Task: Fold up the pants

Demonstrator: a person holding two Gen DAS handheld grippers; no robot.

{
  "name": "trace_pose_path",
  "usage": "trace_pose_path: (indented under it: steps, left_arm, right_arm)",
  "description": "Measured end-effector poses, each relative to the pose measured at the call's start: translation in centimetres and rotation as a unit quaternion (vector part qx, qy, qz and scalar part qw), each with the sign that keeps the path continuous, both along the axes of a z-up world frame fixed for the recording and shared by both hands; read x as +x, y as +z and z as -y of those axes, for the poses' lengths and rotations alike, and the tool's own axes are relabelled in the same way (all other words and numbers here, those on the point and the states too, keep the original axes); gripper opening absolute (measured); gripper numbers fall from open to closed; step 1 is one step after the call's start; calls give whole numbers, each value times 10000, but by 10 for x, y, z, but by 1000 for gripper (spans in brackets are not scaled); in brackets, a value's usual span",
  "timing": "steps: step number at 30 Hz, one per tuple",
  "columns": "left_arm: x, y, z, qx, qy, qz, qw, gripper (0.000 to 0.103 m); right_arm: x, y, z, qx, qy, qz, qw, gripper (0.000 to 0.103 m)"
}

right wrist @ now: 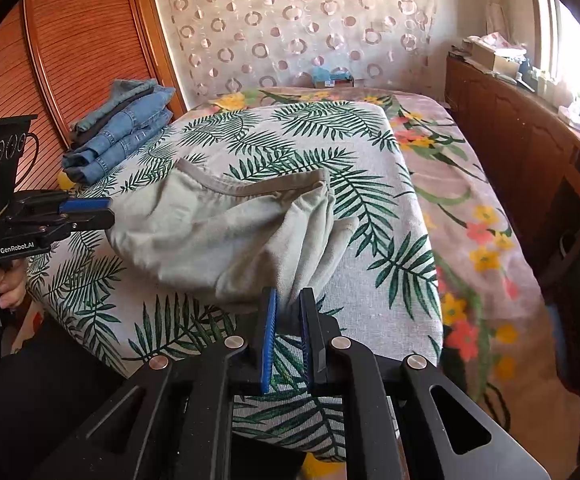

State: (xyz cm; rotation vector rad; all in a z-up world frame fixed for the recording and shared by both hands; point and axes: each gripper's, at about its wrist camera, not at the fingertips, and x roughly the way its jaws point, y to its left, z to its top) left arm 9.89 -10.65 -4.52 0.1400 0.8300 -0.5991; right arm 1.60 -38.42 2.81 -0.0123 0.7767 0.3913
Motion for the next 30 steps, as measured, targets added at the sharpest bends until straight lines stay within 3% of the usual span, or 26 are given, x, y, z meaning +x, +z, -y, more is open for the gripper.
trace_pose_path:
  steps: [3,7,11,21,27,28,29,30]
  left_arm:
    - [5,6,-2,-15,80,80,9999,47]
    - [16,8,-3,-10,152,122,9998,52]
    - [30,3,0,-3,191,91,9998,64]
    - [68,-19,12,74,355,-102,9993,64]
    - [83,-27,19,176,245,-175,9994,50]
    - [85,-29,20,209,246,-186,9993,48]
    - [86,-31,21,234,243,-203,9992,44]
    - [87,-32,22,238,218,-206,9993,37]
  right_arm:
    - [-3,5,2,-55,-105,105,9999,17]
    - [-1,7,1,-88,-174,173,9997,22]
    - [9,8,-4,-35,-190,260,9995,25]
    - [55,-7,-23,-77,-72,244,9996,31]
    - [77,-12,-23,-33,-107,145,9998,31]
    - [80,-13,-23,-17,-111,131,9999,30]
    - [82,-13,-23,2,-101,111,9999,16]
    - [83,-12,-21,17,-74,100,9999,8]
